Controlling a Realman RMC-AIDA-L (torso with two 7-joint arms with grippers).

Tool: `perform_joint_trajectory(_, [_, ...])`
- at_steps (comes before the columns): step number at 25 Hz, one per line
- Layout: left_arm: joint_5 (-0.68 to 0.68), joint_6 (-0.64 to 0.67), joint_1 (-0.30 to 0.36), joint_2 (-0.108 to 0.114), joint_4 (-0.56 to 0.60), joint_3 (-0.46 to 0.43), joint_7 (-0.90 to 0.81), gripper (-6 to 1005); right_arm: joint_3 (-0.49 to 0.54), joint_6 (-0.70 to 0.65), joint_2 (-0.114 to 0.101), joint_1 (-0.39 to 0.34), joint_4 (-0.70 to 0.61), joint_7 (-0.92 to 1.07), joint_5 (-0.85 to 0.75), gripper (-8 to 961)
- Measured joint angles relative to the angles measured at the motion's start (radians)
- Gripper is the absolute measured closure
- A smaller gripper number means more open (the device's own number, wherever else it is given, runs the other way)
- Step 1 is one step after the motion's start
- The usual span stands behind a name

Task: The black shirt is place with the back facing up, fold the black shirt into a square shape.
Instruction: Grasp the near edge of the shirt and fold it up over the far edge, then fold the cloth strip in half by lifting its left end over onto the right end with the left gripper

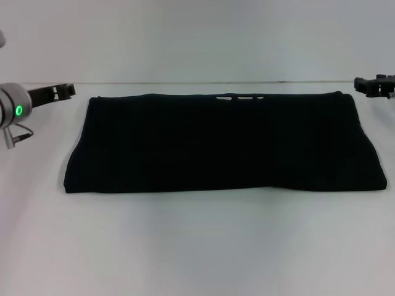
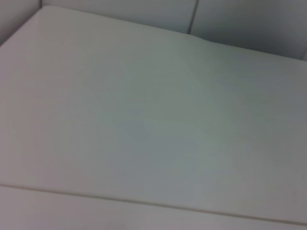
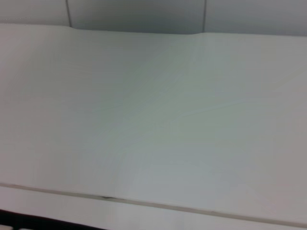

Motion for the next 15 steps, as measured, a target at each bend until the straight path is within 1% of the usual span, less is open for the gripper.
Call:
perform_joint_trajectory(1, [-0.002,0.006,0.003,0.001,0.001,-0.001,-0.001,753,0.0,-0.025,-0.006,-0.003,-0.001,0.015,0.0,574])
perform_joint_trajectory(3, [-0.006,0.06,0.014,0.006,0.016,-0.002,-0.011,673,-0.004,-0.1,-0.026,-0.014,-0.006,0.057,-0.001,487])
perform_joint_trajectory(4, [-0.006,0.113,0.025,0.01,0.033,-0.001,-0.024,633,-0.005,-0.155,-0.035,-0.023,-0.013,0.081,-0.001,439])
perform_joint_trajectory(6, [-0.007,0.219,0.044,0.017,0.068,0.0,-0.048,552,-0.005,-0.259,-0.045,-0.047,-0.041,0.116,0.0,344])
perform_joint_trajectory(7, [-0.007,0.298,0.058,0.02,0.095,0.0,-0.058,512,-0.005,-0.322,-0.049,-0.063,-0.064,0.136,0.0,297])
perform_joint_trajectory(9, [-0.009,0.436,0.083,0.025,0.147,-0.001,-0.067,273,-0.004,-0.426,-0.052,-0.092,-0.115,0.168,0.001,292])
perform_joint_trajectory(10, [-0.013,0.512,0.096,0.026,0.173,-0.002,-0.068,262,-0.002,-0.485,-0.052,-0.111,-0.147,0.189,0.001,290])
perform_joint_trajectory(11, [-0.02,0.616,0.119,0.026,0.212,-0.002,-0.073,251,0.0,-0.535,-0.052,-0.128,-0.172,0.205,0.001,287])
perform_joint_trajectory(15, [-0.024,0.761,0.167,0.026,0.277,-0.002,-0.092,207,0.0,-0.683,-0.056,-0.181,-0.233,0.261,0.0,277])
